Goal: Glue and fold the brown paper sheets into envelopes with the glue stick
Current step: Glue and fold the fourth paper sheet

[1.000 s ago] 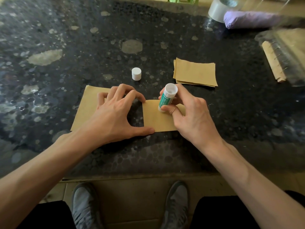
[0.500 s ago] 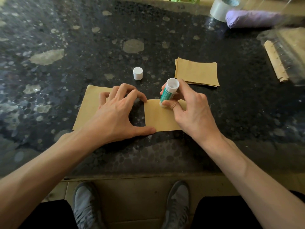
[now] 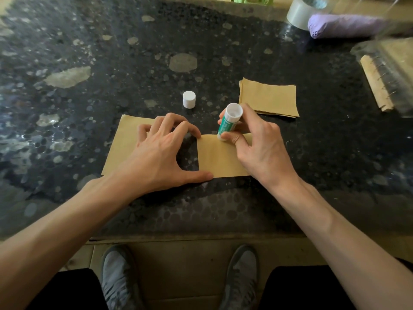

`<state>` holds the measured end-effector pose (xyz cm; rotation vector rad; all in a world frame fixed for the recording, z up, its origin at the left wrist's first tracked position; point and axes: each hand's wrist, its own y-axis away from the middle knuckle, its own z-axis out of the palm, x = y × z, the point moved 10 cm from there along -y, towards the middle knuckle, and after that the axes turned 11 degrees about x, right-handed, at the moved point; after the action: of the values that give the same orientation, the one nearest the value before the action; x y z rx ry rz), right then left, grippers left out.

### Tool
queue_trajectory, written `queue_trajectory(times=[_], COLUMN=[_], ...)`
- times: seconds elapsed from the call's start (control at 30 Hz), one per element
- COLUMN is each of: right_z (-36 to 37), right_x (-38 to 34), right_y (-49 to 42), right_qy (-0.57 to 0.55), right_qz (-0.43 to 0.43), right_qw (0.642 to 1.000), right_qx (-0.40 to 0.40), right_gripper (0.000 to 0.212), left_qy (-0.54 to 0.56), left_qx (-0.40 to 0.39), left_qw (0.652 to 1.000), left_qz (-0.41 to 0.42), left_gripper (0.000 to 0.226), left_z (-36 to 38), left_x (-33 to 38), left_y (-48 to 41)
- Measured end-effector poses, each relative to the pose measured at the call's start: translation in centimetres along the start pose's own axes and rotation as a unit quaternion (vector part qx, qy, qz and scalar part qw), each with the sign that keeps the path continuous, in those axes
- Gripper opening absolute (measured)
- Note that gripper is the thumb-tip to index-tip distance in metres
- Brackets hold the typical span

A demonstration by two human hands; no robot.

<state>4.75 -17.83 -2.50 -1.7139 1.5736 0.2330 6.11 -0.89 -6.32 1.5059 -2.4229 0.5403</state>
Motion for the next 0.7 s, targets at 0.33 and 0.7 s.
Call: queue_trajectory(times=[0.33, 0.7], right_z=[-2.6, -0.9], right_x=[2.0, -0.3], right_y=[0.4, 2.7], right_qy=[-0.145, -0.042], right_qz=[0.089, 0.012], right_qw=[0.985, 0.993], right_qx=[0.040, -0.113], right_gripper=[0.034, 0.043], left_qy=[-0.004, -0.006], left_qx=[0.000, -0.011], left_qw=[1.000, 1.000], left_qz=[0.002, -0.005], left_gripper=[0.092, 0.092], left_z=[-0.1, -0.1], left_x=[0.1, 0.1], left_y=[-0.1, -0.1])
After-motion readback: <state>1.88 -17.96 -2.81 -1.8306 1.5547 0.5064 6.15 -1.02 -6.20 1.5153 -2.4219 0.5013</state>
